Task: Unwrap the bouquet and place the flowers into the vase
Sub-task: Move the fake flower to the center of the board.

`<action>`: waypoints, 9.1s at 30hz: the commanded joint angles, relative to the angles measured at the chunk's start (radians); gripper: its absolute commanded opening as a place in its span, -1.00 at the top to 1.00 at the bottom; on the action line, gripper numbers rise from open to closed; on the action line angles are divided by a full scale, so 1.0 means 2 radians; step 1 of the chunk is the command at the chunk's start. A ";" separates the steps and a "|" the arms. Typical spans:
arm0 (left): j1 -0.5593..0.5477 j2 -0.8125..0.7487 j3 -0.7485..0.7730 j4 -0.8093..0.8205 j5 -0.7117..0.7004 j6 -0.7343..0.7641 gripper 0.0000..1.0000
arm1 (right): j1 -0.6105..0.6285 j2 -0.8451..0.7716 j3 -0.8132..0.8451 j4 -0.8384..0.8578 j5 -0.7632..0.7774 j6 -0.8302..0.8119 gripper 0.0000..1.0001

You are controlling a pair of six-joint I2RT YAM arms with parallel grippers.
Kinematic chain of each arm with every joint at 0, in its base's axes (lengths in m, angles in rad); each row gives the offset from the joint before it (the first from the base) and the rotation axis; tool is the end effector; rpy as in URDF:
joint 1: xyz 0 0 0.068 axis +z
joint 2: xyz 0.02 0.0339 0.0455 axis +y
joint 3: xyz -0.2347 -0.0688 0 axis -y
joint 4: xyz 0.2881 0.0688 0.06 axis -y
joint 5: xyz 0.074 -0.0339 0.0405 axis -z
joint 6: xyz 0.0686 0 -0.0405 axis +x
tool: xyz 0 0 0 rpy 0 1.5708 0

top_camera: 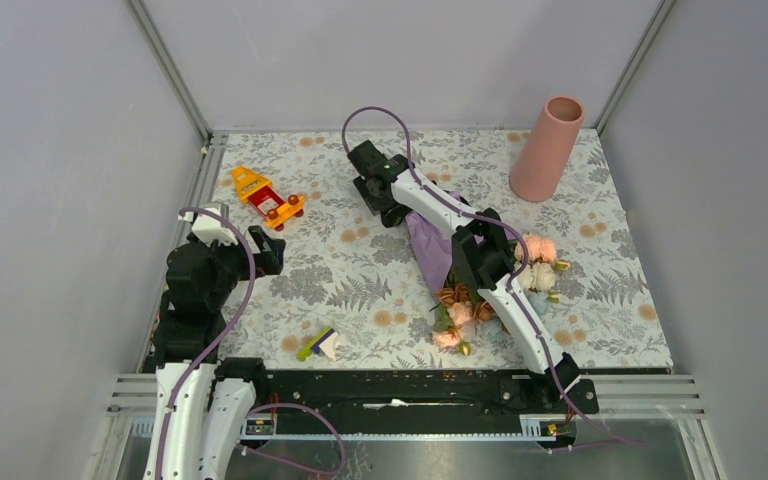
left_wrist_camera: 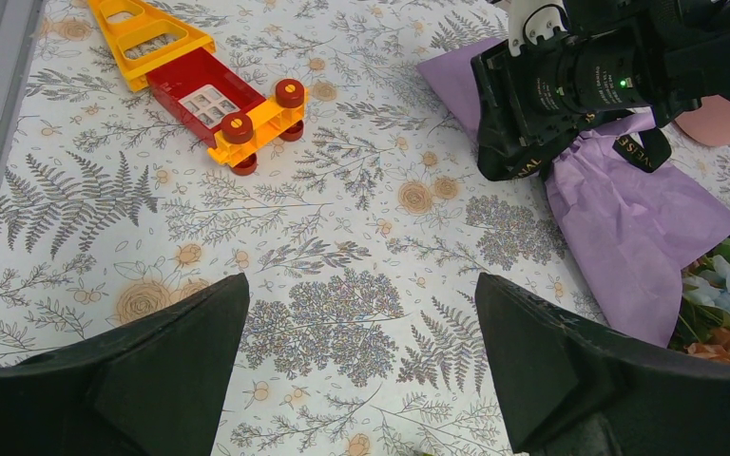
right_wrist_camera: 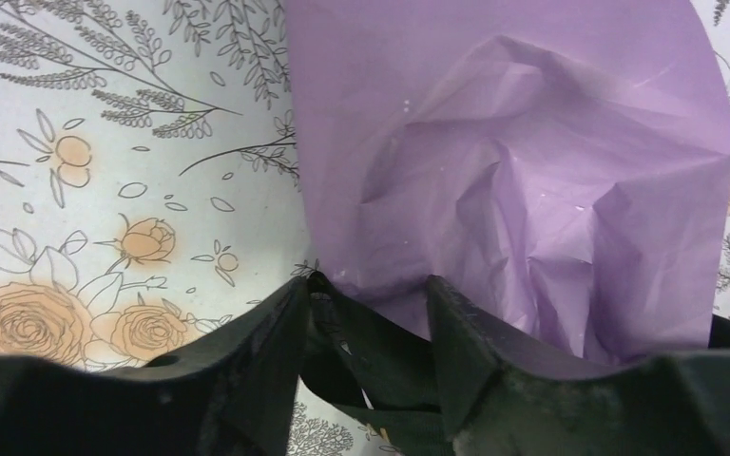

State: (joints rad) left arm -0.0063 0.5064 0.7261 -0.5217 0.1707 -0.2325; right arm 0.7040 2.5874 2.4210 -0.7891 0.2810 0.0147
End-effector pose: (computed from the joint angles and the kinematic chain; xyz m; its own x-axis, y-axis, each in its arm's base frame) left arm 0.2180 -0.0130 0.3066 -0.3282 -0.2250 -0.9174 0.0953 0.9584 -0.2691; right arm 0.4654 0.3702 0.1342 -0.6297 -0.5162 -0.5805 -0.4907 0.8436 -0.2179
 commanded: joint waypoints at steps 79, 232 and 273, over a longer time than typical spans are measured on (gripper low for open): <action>0.002 0.005 -0.006 0.026 0.012 0.014 -0.98 | -0.122 -0.692 -0.777 0.150 -0.068 0.215 -0.36; -0.148 0.302 -0.179 0.305 -0.010 -0.227 -0.03 | -0.061 -0.604 -0.856 0.368 -0.089 0.275 -0.25; -0.183 0.266 -0.015 0.134 -0.084 -0.133 -0.98 | -0.095 -0.681 -0.856 0.365 -0.161 0.347 -0.85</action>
State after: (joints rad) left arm -0.4183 0.9375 0.6346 -0.3695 -0.0746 -0.5732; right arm 0.5167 1.2407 0.7631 -0.1631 -0.0254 0.5735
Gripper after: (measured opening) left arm 0.986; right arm 0.917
